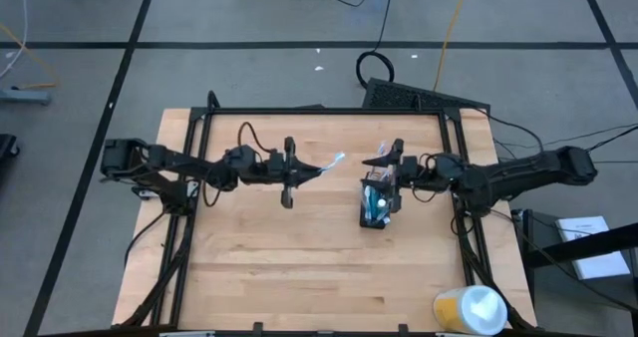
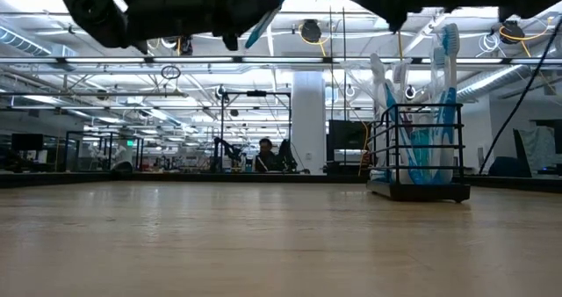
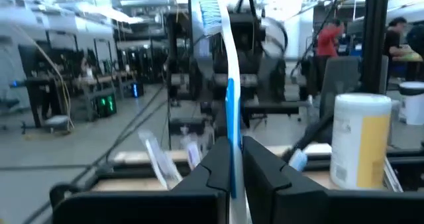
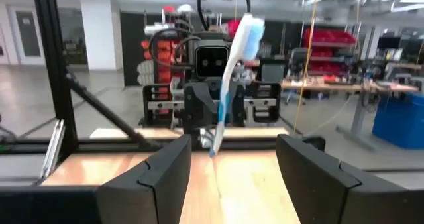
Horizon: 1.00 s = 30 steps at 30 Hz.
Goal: Pick & Place toothbrushing station
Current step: Put the blue toothbrush into the bottom section of the mesh organizer
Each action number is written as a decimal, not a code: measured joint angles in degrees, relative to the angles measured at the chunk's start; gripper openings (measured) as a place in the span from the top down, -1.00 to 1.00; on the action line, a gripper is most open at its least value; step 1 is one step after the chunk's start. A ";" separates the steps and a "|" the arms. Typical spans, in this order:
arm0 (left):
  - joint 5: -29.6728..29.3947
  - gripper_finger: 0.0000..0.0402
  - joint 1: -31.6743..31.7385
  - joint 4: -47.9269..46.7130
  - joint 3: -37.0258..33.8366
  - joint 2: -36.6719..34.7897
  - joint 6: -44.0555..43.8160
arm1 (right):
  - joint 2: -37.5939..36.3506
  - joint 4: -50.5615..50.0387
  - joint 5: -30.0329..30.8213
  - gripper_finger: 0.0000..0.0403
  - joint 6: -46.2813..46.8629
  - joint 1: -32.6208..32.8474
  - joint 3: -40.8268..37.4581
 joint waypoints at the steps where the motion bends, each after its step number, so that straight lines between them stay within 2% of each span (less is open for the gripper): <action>1: 0.02 0.91 0.00 0.39 0.73 0.01 0.28 | 2.08 2.96 -0.05 -0.05 0.02 0.01 0.00; 9: 5.25 0.91 -0.04 0.79 7.88 -0.08 3.09 | 19.18 27.47 -0.19 -0.05 0.02 -0.02 0.00; 15: 5.23 0.91 0.01 1.26 10.10 1.44 3.76 | 26.41 38.95 -0.23 -0.05 0.19 -0.04 0.07; 19: 5.52 0.91 -0.01 1.22 12.55 6.70 2.62 | 28.15 36.68 -0.81 -0.05 1.02 -0.04 2.10; 23: 8.32 0.91 -0.01 1.17 16.65 12.16 1.14 | 28.95 32.59 -3.30 -0.05 1.57 -0.19 4.57; 30: 9.38 0.91 -0.01 1.42 18.25 13.25 1.79 | 27.51 28.56 -0.21 0.01 0.75 -0.21 4.59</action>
